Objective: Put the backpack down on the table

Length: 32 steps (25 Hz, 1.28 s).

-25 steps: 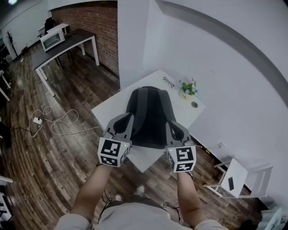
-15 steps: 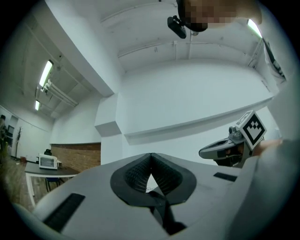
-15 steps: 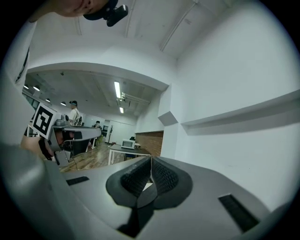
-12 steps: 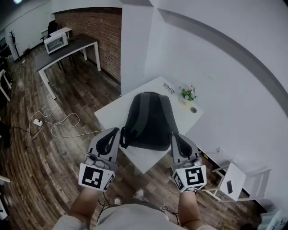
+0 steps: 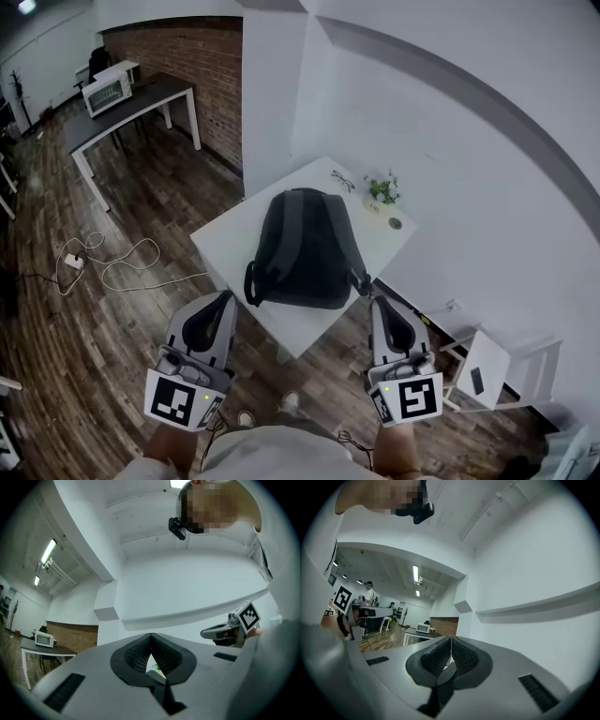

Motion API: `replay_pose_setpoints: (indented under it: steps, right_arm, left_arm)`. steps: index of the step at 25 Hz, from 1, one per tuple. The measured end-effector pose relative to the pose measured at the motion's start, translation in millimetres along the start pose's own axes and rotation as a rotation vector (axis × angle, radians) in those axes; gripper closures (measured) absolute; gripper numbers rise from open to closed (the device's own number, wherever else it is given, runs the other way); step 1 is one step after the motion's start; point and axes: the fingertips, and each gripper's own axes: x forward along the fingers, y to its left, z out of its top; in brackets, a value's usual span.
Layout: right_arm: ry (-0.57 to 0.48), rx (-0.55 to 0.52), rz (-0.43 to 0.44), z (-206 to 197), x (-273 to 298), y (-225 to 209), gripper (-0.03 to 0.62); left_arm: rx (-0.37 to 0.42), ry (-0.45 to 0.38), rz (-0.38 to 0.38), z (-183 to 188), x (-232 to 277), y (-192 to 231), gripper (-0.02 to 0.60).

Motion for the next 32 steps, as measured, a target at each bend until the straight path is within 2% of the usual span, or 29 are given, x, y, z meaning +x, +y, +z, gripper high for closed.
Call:
replay_pose_setpoints:
  steps: [10, 16, 32]
  right_arm:
    - [0.012, 0.057, -0.011, -3, -36, 10, 0.553]
    - [-0.002, 0.058, 0.001, 8, -39, 22, 0.553]
    - [0.03, 0.048, -0.019, 2, -37, 36, 0.554]
  left_arm:
    - [0.036, 0.028, 0.064, 5, -54, -1, 0.565]
    - [0.041, 0.015, 0.052, 10, -57, 0, 0.565]
    - [0.006, 0.03, 0.036, 0, -60, 12, 0.565]
